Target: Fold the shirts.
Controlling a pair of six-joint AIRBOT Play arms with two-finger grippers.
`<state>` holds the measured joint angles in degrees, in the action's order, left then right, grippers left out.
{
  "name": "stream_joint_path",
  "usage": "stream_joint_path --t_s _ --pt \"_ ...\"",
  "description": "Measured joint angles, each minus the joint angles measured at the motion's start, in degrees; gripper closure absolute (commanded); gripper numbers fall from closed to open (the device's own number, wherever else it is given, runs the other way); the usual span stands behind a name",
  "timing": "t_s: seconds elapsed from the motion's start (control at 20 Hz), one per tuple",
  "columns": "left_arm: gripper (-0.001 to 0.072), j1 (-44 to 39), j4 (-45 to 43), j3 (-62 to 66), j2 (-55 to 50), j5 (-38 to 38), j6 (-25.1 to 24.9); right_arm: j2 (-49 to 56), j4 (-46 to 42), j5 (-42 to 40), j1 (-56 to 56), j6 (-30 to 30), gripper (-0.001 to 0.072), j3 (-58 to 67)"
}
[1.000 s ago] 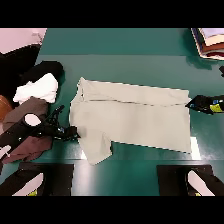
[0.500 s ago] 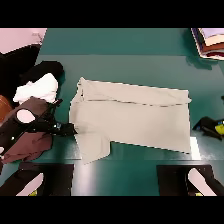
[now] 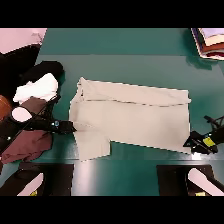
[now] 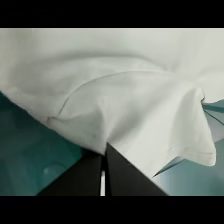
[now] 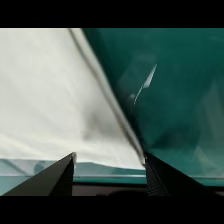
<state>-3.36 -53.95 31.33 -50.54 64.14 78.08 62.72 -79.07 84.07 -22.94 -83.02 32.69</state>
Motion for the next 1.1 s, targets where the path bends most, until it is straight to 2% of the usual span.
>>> stream_joint_path --t_s 0.05,0.15,0.2,0.35,0.55,0.75,0.9,1.1 --pt "0.0683 0.0 0.0 0.0 0.0 -0.1 0.0 0.6 -0.3 -0.1 1.4 -0.2 0.0483 -0.1" --pt "0.0685 0.0 -0.4 0.0 0.0 0.0 0.0 1.1 -0.4 -0.7 4.4 -0.3 0.0668 -0.2" --pt "0.0686 0.0 -1.0 0.1 0.0 0.5 0.0 0.9 -0.4 -1.3 5.9 -0.4 0.0699 -0.3" --pt "0.0687 0.0 -4.2 0.1 1.3 4.2 1.0 -2.0 -0.5 -3.5 9.4 -0.4 0.0699 0.7" --pt "0.0685 0.0 -9.1 0.1 9.2 10.5 5.5 -9.1 -1.4 1.1 12.4 -0.6 0.0699 4.1" --pt "0.0686 0.0 -8.5 0.4 16.1 18.1 9.4 -15.4 -3.0 6.8 15.1 -0.8 0.0701 8.3" --pt "0.0686 0.0 -8.2 2.8 16.2 17.0 10.2 -15.2 -3.3 7.6 17.6 -1.3 0.07 12.5" --pt "0.0684 0.0 -11.7 10.9 9.3 8.9 7.9 -6.9 -3.4 4.3 20.7 -1.7 0.07 21.1"
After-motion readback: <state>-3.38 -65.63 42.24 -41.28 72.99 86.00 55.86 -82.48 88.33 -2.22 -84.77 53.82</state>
